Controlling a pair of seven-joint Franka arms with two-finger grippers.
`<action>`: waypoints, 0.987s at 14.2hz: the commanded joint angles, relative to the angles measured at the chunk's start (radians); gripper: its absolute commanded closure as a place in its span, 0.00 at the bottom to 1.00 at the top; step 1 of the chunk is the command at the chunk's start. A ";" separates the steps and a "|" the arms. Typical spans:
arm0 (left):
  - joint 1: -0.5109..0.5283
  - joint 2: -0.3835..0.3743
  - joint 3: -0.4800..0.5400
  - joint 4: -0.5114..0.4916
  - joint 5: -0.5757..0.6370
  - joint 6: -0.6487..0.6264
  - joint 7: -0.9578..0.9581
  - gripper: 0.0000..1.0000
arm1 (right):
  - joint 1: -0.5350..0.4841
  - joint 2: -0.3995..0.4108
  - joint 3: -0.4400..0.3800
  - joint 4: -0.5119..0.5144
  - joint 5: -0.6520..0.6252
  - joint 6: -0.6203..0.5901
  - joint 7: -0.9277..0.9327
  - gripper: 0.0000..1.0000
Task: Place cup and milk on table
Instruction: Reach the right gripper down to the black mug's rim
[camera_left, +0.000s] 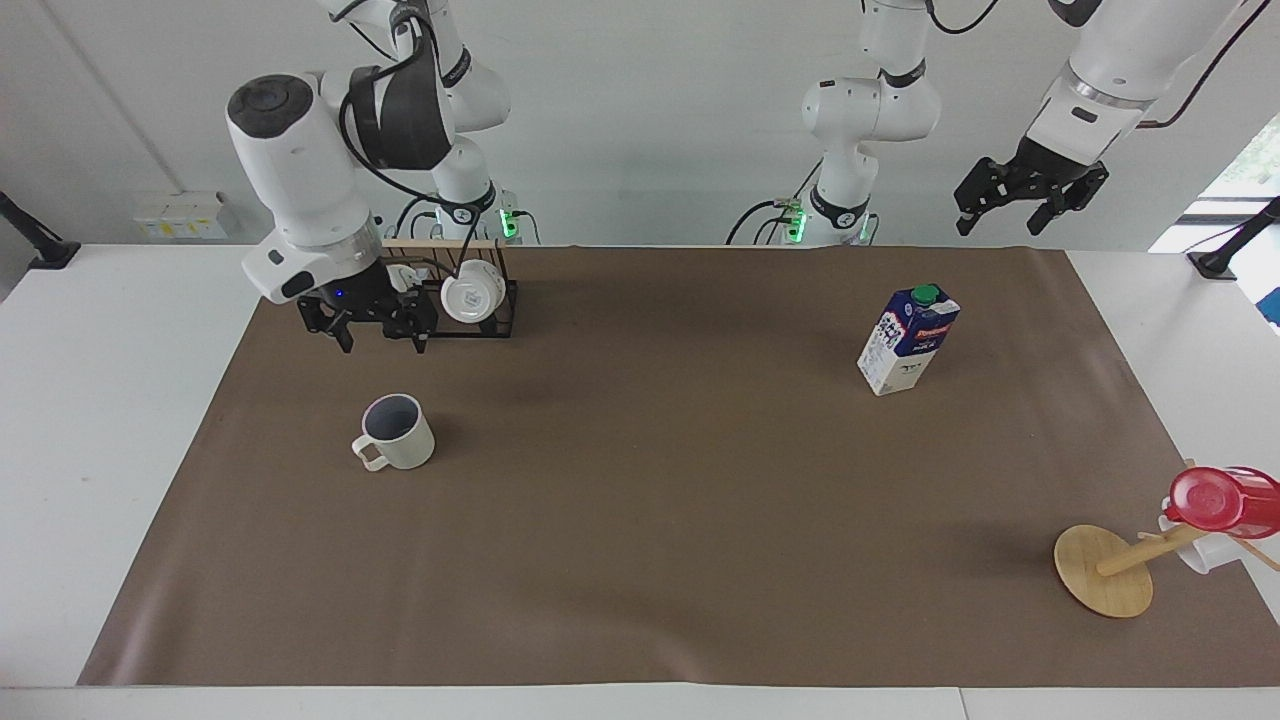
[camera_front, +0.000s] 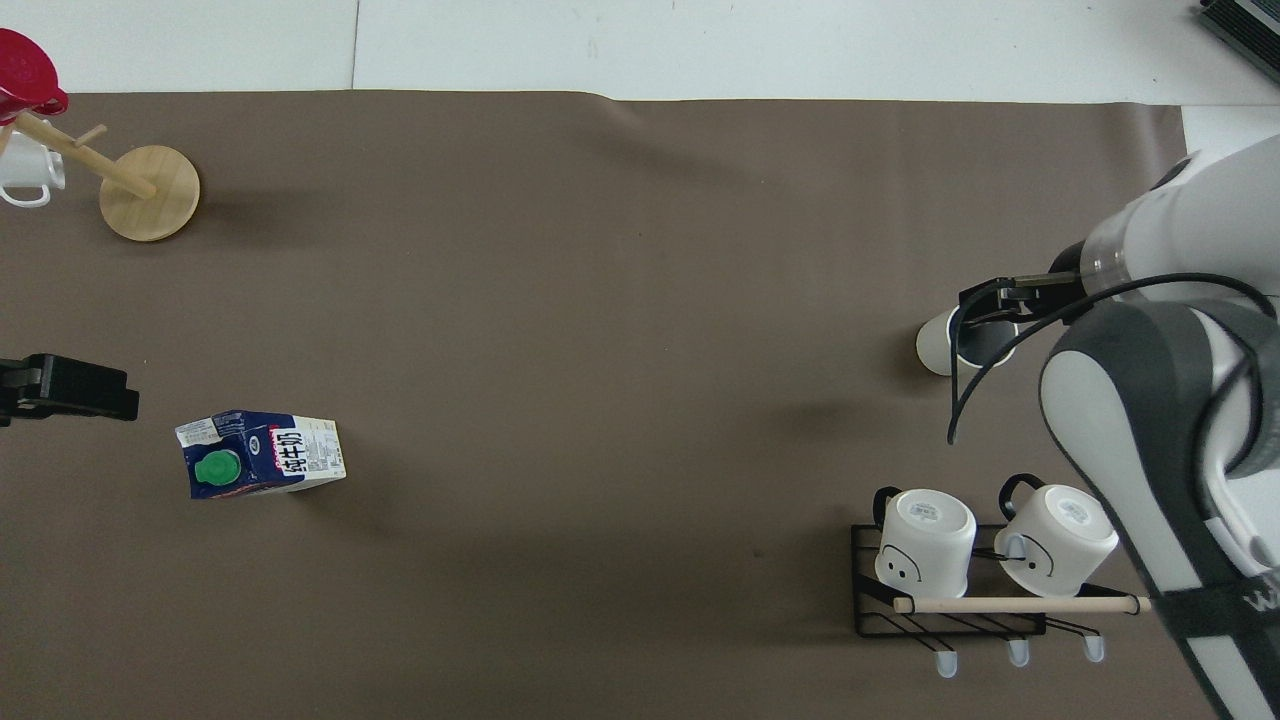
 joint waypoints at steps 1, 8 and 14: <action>0.015 0.011 -0.013 0.023 -0.013 -0.008 0.000 0.00 | 0.015 0.006 0.000 -0.090 0.011 0.119 -0.022 0.00; 0.024 0.011 -0.011 0.022 -0.013 -0.008 0.006 0.00 | 0.005 0.088 0.000 -0.111 0.010 0.202 -0.049 0.00; 0.025 0.009 -0.011 0.022 -0.013 -0.007 0.003 0.00 | -0.009 0.125 -0.002 -0.194 0.011 0.326 -0.080 0.00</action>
